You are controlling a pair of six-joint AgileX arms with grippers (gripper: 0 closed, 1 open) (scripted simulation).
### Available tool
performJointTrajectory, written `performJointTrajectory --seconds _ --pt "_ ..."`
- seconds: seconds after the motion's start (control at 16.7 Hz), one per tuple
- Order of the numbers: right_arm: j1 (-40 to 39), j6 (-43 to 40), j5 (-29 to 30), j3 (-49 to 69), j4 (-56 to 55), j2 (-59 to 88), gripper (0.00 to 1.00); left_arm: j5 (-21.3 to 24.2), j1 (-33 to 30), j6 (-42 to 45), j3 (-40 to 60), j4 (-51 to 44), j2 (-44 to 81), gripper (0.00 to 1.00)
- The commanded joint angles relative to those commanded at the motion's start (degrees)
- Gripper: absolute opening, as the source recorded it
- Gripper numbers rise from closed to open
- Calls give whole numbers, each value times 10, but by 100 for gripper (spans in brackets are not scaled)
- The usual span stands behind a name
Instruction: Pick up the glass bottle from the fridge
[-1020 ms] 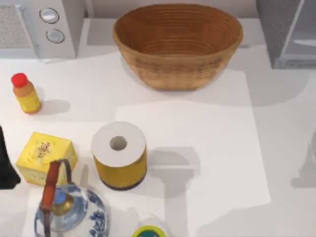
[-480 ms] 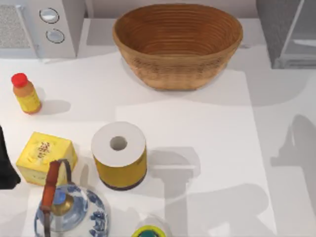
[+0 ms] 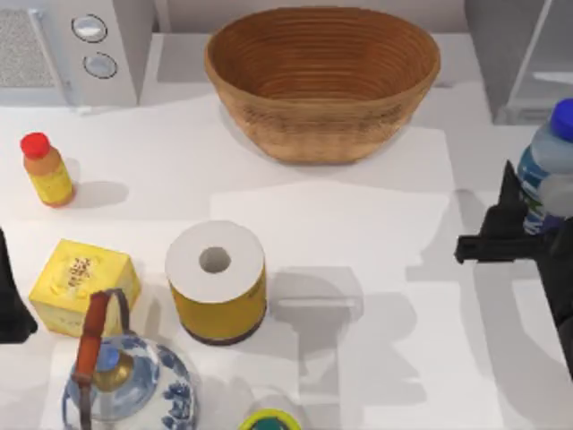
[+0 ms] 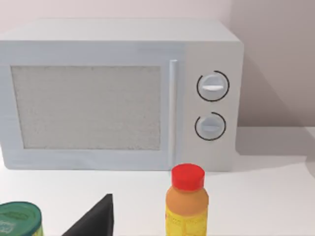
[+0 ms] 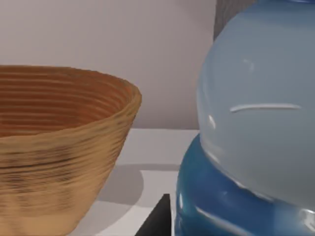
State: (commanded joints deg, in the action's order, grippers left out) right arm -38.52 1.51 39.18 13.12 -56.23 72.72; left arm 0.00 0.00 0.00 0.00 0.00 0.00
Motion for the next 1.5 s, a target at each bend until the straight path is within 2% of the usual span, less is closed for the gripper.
performJointTrajectory --seconds 0.3,0.6,0.96,1.5 --pt "-113 3 116 41 -167 202 0 0 0 0 0 0 0 100" --pt "-168 3 173 64 -251 301 0 0 0 0 0 0 0 100" --pt "-166 4 171 63 -253 305 0 0 0 0 0 0 0 100" --pt "-74 -2 82 145 -333 458 0 0 0 0 0 0 0 100"
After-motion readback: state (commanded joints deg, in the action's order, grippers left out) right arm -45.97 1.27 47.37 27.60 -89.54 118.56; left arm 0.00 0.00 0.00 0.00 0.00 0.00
